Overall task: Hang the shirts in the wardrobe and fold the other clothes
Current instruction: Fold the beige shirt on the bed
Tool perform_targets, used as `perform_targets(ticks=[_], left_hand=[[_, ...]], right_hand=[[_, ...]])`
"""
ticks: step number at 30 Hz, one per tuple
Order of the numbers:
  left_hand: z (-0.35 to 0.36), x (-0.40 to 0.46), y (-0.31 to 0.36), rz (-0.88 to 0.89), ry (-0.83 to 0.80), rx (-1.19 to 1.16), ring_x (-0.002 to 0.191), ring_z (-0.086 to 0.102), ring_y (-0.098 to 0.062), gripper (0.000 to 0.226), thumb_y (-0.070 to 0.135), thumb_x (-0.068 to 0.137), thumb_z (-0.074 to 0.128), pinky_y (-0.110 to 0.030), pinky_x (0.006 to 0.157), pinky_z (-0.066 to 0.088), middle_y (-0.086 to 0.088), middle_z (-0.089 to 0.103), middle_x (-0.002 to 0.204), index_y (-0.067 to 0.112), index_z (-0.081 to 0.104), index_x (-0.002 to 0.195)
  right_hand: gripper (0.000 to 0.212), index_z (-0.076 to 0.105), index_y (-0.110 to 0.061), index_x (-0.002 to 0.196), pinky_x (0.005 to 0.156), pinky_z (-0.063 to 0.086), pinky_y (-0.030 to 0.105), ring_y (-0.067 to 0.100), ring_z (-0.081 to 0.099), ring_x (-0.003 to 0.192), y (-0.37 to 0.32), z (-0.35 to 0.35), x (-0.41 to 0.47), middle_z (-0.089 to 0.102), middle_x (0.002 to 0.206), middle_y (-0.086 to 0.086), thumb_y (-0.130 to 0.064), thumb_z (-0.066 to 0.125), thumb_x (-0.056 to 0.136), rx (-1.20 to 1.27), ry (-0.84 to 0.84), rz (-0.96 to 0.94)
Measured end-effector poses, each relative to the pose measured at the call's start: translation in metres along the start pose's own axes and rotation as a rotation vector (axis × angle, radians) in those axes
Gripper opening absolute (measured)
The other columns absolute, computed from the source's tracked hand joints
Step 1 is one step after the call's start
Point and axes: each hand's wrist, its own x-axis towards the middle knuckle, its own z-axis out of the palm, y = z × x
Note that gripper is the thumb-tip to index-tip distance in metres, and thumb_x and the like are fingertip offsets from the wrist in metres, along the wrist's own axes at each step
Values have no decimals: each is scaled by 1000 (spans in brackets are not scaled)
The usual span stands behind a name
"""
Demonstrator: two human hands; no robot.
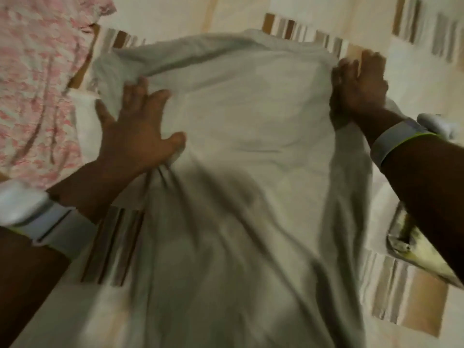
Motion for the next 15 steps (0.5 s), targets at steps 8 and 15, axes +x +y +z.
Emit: perform_targets(ticks=[8, 15], left_hand=[[45, 14, 165, 536, 45, 3, 160, 4, -31, 73, 59, 91, 46, -67, 123, 6, -4, 10, 174, 24, 40, 155], [116, 25, 256, 557, -56, 152, 160, -13, -28, 95, 87, 89, 26, -74, 117, -8, -1, -5, 174, 32, 9, 165]], right_hand=[[69, 66, -17, 126, 95, 57, 55, 35, 72, 96, 102, -81, 2, 71, 118, 12, -70, 68, 82, 89, -343, 49], [49, 71, -9, 101, 81, 54, 35, 25, 60, 92, 147, -110, 10, 65, 106, 11, -41, 90, 70, -62, -559, 57]])
